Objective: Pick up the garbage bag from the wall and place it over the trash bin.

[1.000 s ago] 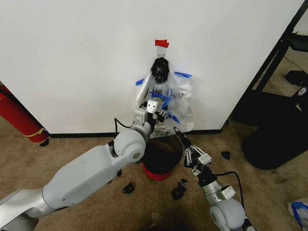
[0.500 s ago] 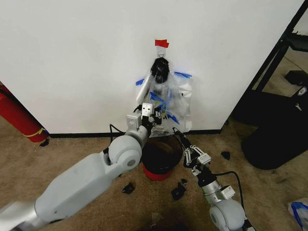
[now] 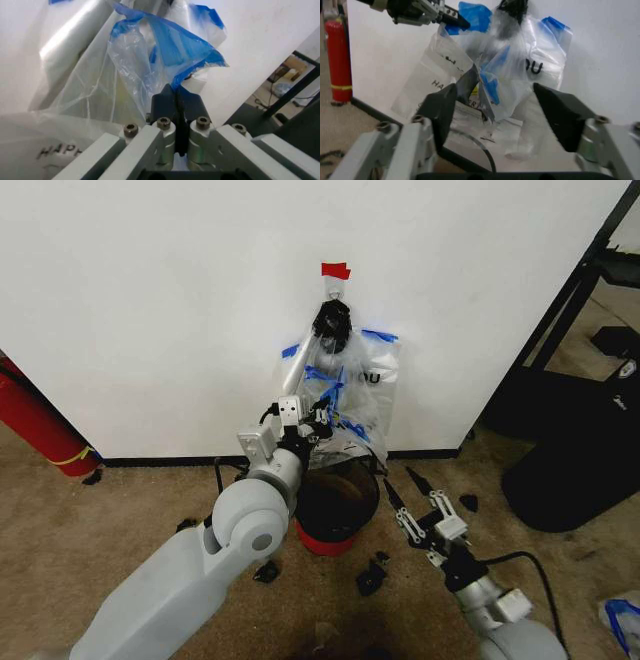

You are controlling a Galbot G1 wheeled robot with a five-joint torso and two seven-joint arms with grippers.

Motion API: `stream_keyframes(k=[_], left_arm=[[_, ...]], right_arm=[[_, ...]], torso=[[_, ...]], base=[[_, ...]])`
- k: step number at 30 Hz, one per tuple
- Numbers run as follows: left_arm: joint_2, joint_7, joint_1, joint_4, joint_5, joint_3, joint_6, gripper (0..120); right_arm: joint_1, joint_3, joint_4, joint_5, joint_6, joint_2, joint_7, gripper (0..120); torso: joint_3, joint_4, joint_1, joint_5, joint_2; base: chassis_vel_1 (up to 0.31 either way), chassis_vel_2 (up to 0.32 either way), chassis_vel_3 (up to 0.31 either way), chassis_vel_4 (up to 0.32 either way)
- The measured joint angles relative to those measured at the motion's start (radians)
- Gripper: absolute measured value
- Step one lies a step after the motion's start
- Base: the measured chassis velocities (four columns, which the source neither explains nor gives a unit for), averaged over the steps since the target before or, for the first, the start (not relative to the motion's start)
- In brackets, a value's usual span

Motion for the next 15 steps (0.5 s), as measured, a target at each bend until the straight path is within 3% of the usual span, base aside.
stream_keyframes(k=[5, 10, 15], left_arm=[[-0.028, 0.011, 0.036, 0.0, 0.022, -0.001, -0.008, 0], [-0.041, 0.022, 0.059, 0.003, 0.035, -0.002, -0.011, 0], [-0.059, 0.028, 0.048, 0.019, 0.047, 0.022, -0.012, 0]], right_arm=[[0.043, -0.016, 0.016, 0.077, -0.048, -0.066, 0.053, 78], [0.139, -0.019, 0.037, 0.209, -0.121, -0.215, 0.108, 98], [0.27, -0.078, -0.012, 0.244, -0.178, -0.311, 0.142, 100]], torso=[[0.0, 0.0002, 0.0, 0.0003, 0.0], [0.0, 0.0003, 0.0, 0.0002, 0.0], [0.0, 0.0003, 0.0, 0.0001, 0.0]], base=[[0.0, 0.0, 0.0, 0.0], [0.0, 0.0, 0.0, 0.0], [0.0, 0.0, 0.0, 0.0]])
